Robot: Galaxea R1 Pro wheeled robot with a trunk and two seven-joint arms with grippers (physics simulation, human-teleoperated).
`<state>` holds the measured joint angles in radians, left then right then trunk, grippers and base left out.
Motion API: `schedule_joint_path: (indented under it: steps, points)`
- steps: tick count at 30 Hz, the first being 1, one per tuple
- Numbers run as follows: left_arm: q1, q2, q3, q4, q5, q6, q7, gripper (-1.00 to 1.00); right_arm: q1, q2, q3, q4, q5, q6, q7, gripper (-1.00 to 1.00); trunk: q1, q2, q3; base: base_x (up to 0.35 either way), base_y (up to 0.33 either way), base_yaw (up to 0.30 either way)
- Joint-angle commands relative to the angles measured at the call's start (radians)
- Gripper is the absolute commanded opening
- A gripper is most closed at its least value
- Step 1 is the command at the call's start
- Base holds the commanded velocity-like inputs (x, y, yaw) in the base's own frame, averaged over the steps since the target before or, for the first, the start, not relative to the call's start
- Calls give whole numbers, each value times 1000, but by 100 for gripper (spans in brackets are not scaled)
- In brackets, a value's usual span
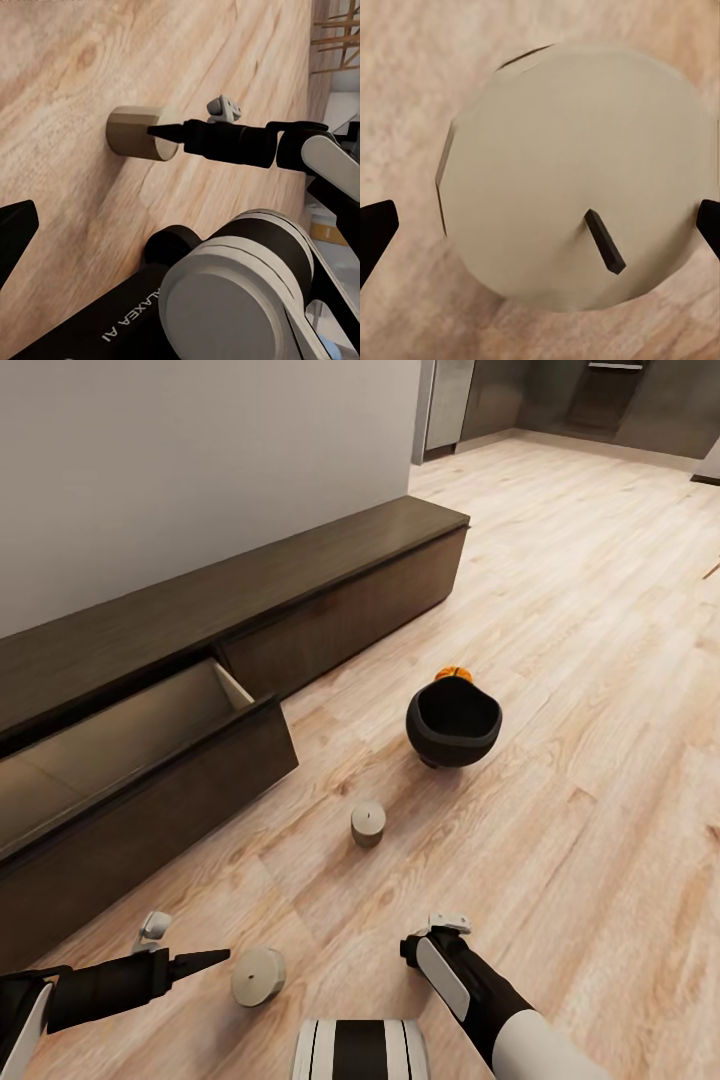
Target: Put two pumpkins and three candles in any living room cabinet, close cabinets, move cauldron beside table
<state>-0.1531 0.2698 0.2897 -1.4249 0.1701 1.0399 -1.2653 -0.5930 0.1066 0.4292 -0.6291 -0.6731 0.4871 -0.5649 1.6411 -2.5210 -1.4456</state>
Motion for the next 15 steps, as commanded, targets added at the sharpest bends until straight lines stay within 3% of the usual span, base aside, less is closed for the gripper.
schedule_joint_path:
  steps: [1, 15]
  points:
    - [0, 0, 0, 0, 2, 7, -2, 100, -1, -1, 4, -1, -9, 2, -9, 100, 0, 0, -1, 45, -57, 0]
    - [0, -2, -2, 0, 0, 7, -2, 100, -1, -2, 0, -1, -11, -33, -9, 100, 0, 0, -1, 17, -46, 0]
